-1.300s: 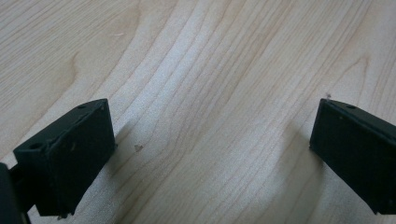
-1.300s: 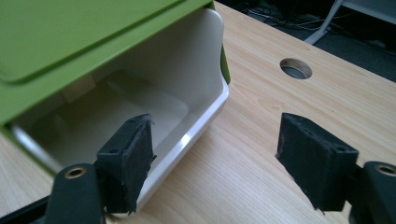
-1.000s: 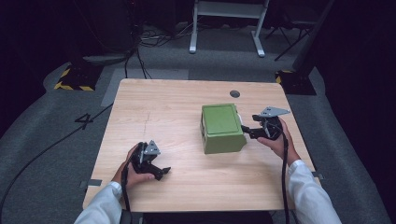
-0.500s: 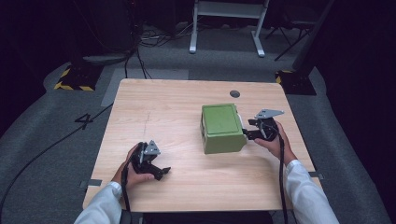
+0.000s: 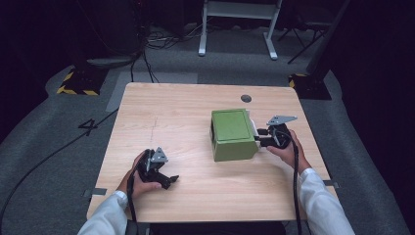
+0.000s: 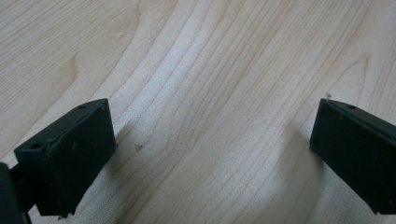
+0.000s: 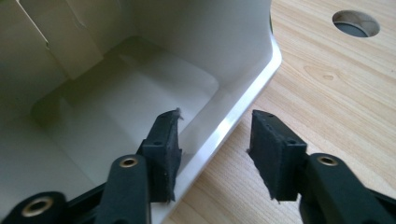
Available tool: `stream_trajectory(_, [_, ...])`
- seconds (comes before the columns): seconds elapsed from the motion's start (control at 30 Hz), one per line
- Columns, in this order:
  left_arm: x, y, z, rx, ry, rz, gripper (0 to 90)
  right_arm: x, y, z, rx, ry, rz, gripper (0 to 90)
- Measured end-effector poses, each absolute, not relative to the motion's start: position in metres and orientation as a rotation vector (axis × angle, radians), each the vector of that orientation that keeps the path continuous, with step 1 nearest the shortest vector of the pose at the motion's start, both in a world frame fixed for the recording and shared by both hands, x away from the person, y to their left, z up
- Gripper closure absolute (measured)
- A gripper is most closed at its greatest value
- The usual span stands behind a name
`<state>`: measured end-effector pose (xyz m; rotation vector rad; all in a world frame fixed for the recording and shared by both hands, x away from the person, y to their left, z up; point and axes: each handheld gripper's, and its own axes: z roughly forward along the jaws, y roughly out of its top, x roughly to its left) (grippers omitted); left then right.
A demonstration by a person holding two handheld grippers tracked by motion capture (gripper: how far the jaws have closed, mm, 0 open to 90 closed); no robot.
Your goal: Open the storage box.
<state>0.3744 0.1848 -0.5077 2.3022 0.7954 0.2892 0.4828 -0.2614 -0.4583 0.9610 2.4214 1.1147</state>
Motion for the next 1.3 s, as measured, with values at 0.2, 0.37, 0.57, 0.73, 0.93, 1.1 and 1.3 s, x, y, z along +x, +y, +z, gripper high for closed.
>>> stream_trajectory(0.2, [0.374,0.185,-0.508,2.302,0.795,0.289,0.3,0.482,-0.269,-0.461,0.98,2.409,1.103,58.4])
stream_trajectory(0.37, [0.374,0.185,-0.508,2.302,0.796,0.289,0.3,0.482,-0.277,-0.461,0.999,2.396,1.103,58.9])
stream_trajectory(0.57, [0.374,0.185,-0.508,2.302,0.796,0.289,0.3,0.481,-0.288,-0.464,1.022,2.386,1.105,58.7])
stream_trajectory(0.73, [0.374,0.185,-0.508,2.302,0.796,0.289,0.3,0.481,-0.301,-0.466,1.044,2.378,1.096,57.9])
stream_trajectory(0.93, [0.374,0.185,-0.508,2.302,0.796,0.289,0.3,0.482,-0.316,-0.466,1.074,2.354,1.097,59.5])
stream_trajectory(1.1, [0.374,0.185,-0.508,2.302,0.795,0.289,0.3,0.482,-0.323,-0.467,1.09,2.345,1.104,59.7])
stream_trajectory(1.3, [0.374,0.185,-0.508,2.302,0.795,0.289,0.3,0.483,-0.327,-0.468,1.097,2.339,1.107,59.4])
